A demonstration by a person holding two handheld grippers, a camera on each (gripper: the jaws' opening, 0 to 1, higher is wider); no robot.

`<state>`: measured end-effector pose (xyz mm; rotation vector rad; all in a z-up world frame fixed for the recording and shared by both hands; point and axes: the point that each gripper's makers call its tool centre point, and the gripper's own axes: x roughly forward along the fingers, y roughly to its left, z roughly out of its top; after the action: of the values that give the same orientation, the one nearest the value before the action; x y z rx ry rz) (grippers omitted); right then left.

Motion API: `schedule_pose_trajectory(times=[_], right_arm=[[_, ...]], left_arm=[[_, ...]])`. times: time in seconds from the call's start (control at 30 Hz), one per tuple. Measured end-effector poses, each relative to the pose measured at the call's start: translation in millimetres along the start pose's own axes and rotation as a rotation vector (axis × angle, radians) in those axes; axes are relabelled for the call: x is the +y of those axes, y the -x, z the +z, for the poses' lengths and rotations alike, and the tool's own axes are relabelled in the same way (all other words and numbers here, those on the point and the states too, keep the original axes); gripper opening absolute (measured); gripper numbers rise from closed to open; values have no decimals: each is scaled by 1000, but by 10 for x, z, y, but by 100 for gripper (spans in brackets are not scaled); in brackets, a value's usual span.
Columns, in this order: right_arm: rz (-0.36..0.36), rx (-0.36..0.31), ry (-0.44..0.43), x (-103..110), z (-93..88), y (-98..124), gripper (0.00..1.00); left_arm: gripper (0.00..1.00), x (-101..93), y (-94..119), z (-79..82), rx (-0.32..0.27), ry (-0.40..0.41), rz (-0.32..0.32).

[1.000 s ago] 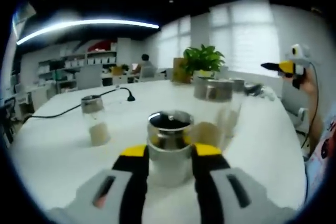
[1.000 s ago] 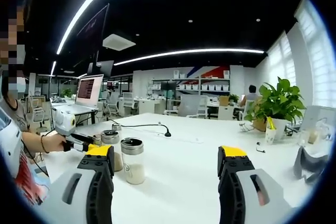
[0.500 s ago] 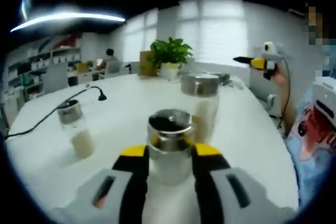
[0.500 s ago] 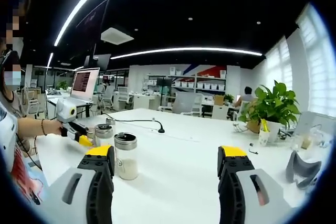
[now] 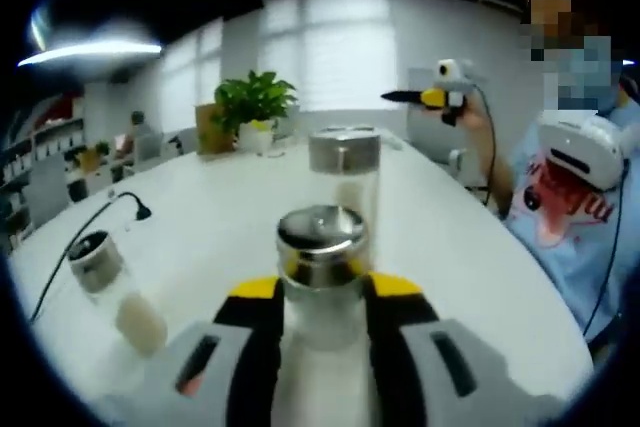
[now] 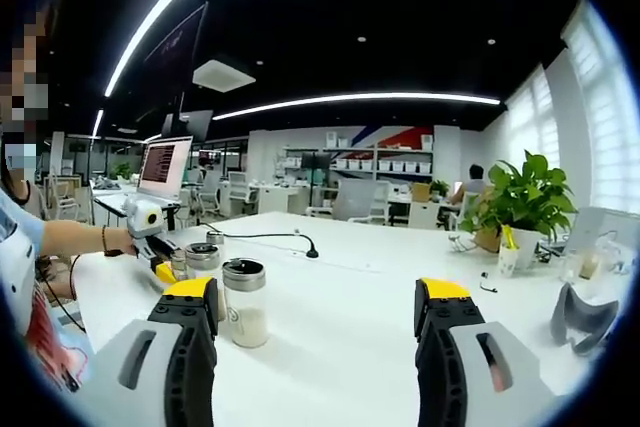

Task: Rotate the seasoning bottle until the label or dispensing opening points toward the visible target arrow and the bottle remains upright within the marked orientation range

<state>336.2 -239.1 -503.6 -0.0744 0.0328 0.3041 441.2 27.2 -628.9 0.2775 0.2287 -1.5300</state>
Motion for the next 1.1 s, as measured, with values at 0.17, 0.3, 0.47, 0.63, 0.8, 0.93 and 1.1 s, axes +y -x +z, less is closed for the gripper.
schedule_pose_trajectory(times=[0.17,0.3,0.47,0.63,0.8,0.93,1.1], right_arm=[[5,4,-2,9,-10,-9,83],[11,9,15,35,-11,-15,83],[28,-2,1,57,7,-21,83],[36,8,-5,73,-18,-34,83],[37,9,-2,72,-12,-23,83],[29,12,-6,48,-20,-15,83],[23,13,-4,36,-15,-5,83]], left_arm=[[33,-55,-1,-1,-1,-22,-135],[33,-38,9,-4,-28,-1,-206],[33,-60,15,-10,-31,-11,-242],[34,-80,12,-9,-31,-16,-242],[46,-3,56,-21,-14,43,-196],[58,141,171,-26,4,70,-70],[53,146,245,38,-37,117,88]])
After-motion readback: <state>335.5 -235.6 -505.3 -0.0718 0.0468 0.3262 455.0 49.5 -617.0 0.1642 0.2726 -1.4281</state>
